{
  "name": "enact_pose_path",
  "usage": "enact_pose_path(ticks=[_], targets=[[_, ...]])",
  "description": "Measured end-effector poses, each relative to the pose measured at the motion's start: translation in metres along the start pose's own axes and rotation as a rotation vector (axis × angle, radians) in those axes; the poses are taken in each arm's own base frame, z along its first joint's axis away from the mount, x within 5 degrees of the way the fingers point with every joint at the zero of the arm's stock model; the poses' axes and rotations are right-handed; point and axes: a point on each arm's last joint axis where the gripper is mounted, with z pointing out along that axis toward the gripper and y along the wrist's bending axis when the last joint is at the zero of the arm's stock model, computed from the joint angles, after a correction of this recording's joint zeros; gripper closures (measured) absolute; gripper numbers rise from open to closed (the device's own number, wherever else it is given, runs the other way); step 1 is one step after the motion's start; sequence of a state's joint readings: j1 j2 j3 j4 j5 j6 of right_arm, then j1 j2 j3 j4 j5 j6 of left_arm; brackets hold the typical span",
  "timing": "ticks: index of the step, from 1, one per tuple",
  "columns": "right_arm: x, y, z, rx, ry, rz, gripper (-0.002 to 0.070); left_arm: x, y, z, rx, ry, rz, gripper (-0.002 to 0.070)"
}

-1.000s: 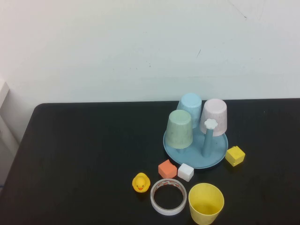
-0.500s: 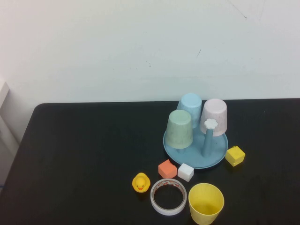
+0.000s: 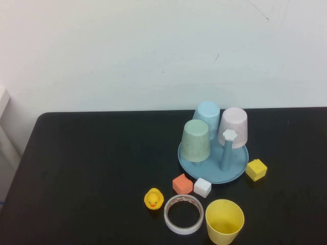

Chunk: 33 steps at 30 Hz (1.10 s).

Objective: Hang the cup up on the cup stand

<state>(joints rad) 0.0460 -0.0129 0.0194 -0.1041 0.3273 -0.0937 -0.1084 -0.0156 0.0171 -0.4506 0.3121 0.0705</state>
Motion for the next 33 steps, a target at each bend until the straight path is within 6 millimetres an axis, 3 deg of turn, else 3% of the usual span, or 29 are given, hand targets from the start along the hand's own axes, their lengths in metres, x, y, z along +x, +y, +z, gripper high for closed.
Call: enact_pose_path(ticks=[4, 5, 10, 14, 18, 23, 29, 33], targets=[[-0.002, 0.005, 0.001, -0.051, -0.027, 0.144, 0.0678, -0.002, -0.011, -0.001, 0.126, -0.005, -0.395, 0.0676], [-0.004, 0.011, 0.000, -0.128, -0.036, 0.375, 0.0678, -0.006, -0.015, -0.001, 0.179, -0.026, -0.557, 0.0676], [-0.011, 0.020, -0.002, -0.264, -0.051, 0.779, 0.0678, -0.019, -0.009, -0.002, 0.168, -0.174, -0.685, 0.0676], [-0.014, 0.021, -0.003, -0.292, -0.065, 0.872, 0.0678, -0.026, -0.003, -0.004, 0.136, -0.271, -0.723, 0.0676], [-0.014, 0.022, -0.003, -0.300, -0.060, 0.869, 0.0678, -0.029, -0.009, -0.006, 0.150, -0.243, -0.549, 0.0676], [-0.011, 0.026, -0.004, -0.328, -0.014, 0.798, 0.0678, -0.058, -0.038, -0.009, 0.205, -0.049, -0.224, 0.0676], [-0.008, 0.030, -0.005, -0.354, 0.022, 0.712, 0.0678, -0.092, -0.058, 0.016, 0.203, 0.351, 0.132, 0.0676], [-0.007, 0.030, -0.005, -0.355, 0.022, 0.702, 0.0678, -0.121, -0.065, 0.046, 0.230, 0.560, 0.311, 0.0676]])
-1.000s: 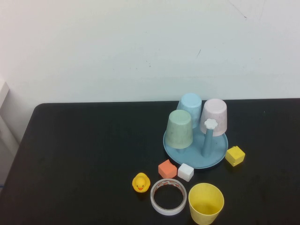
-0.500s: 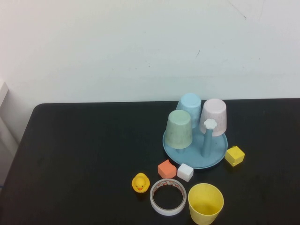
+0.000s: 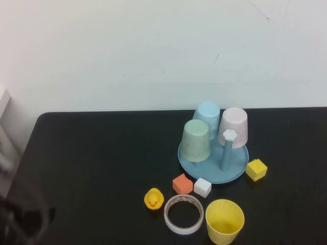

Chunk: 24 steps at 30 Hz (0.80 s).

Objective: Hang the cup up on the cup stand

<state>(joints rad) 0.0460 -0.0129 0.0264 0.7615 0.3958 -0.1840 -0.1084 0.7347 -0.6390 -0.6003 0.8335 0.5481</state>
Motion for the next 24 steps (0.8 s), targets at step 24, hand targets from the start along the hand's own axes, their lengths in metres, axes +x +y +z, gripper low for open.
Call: enact_pose_path(ticks=[24], targets=[[0.001, 0.000, 0.000, -0.002, 0.008, -0.035, 0.0678, -0.082, -0.095, 0.184, 0.012, 0.554, 0.570, 0.0676]])
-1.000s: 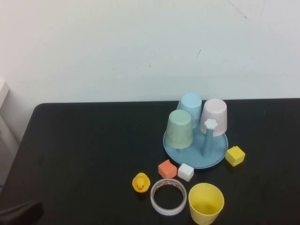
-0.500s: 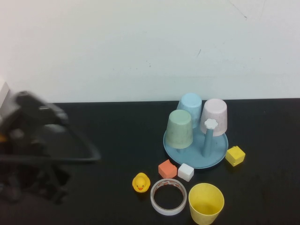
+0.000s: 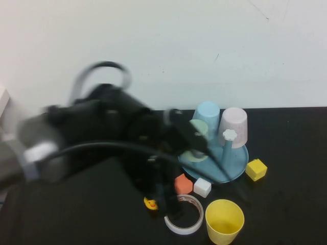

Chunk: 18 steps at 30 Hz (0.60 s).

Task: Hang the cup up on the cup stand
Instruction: Pick up the cup from the table

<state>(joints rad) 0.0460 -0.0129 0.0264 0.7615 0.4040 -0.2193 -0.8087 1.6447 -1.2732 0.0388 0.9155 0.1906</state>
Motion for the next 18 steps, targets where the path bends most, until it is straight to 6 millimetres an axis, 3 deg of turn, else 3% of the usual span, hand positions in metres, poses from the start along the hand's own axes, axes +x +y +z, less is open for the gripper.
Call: enact_pose_path(ticks=[3, 6, 8, 11, 13, 18], targets=[[0.000, 0.000, 0.000, 0.000, 0.000, -0.009, 0.0678, -0.020, -0.006, 0.020, 0.010, 0.012, 0.001, 0.0671], [0.000, 0.000, 0.000, 0.000, 0.000, -0.013, 0.0678, -0.036, -0.010, 0.040, 0.038, 0.028, -0.015, 0.0603], [0.000, 0.000, 0.000, 0.000, 0.000, -0.015, 0.0678, -0.046, -0.012, 0.056, 0.071, 0.040, -0.040, 0.0489], [0.000, 0.000, 0.000, 0.000, 0.000, -0.020, 0.0678, -0.057, -0.014, 0.078, 0.110, 0.065, -0.066, 0.0262], [0.000, 0.000, 0.000, 0.000, 0.000, -0.022, 0.0678, -0.062, -0.015, 0.094, 0.126, 0.080, -0.089, 0.0168], [0.000, 0.000, 0.000, 0.000, 0.000, -0.025, 0.0678, -0.075, -0.014, 0.122, 0.119, 0.049, -0.145, 0.0120]])
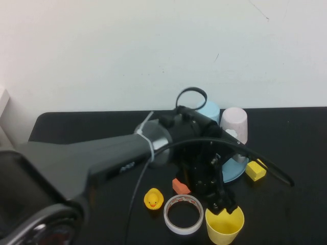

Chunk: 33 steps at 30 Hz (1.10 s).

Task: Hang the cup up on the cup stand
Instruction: Pick up the cup from the table

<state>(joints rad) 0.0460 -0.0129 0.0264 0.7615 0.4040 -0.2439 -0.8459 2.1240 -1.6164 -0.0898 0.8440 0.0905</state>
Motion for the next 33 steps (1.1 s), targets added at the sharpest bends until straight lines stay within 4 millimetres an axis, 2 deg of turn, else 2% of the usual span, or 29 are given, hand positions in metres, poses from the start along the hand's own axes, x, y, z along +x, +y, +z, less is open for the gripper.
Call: enact_pose_path(ticks=[13, 15, 18, 21, 23, 29, 31, 33], targets=[[0.000, 0.000, 0.000, 0.000, 0.000, -0.026, 0.0678, -0.001, 0.001, 0.066, 0.038, 0.008, -0.113, 0.0166], [0.000, 0.000, 0.000, 0.000, 0.000, -0.026, 0.0678, -0.001, 0.002, 0.072, 0.037, 0.017, -0.128, 0.0211], [0.000, 0.000, 0.000, 0.000, 0.000, -0.026, 0.0678, -0.002, 0.003, 0.078, 0.029, 0.018, -0.135, 0.0358], [0.000, 0.000, 0.000, 0.000, 0.000, -0.026, 0.0678, -0.003, 0.004, 0.078, 0.018, 0.008, -0.135, 0.0565], [0.000, 0.000, 0.000, 0.000, 0.000, -0.026, 0.0678, -0.004, 0.004, 0.077, 0.016, -0.004, -0.134, 0.0629], [0.000, 0.000, 0.000, -0.002, 0.000, -0.023, 0.0678, -0.005, 0.005, 0.071, -0.003, 0.003, -0.104, 0.0662], [0.000, 0.000, 0.000, -0.003, -0.001, -0.020, 0.0678, -0.007, 0.007, 0.057, -0.035, -0.005, -0.068, 0.0662], [0.000, 0.001, 0.000, -0.011, 0.004, -0.007, 0.0678, -0.011, 0.007, 0.032, -0.069, -0.039, -0.028, 0.0663]])
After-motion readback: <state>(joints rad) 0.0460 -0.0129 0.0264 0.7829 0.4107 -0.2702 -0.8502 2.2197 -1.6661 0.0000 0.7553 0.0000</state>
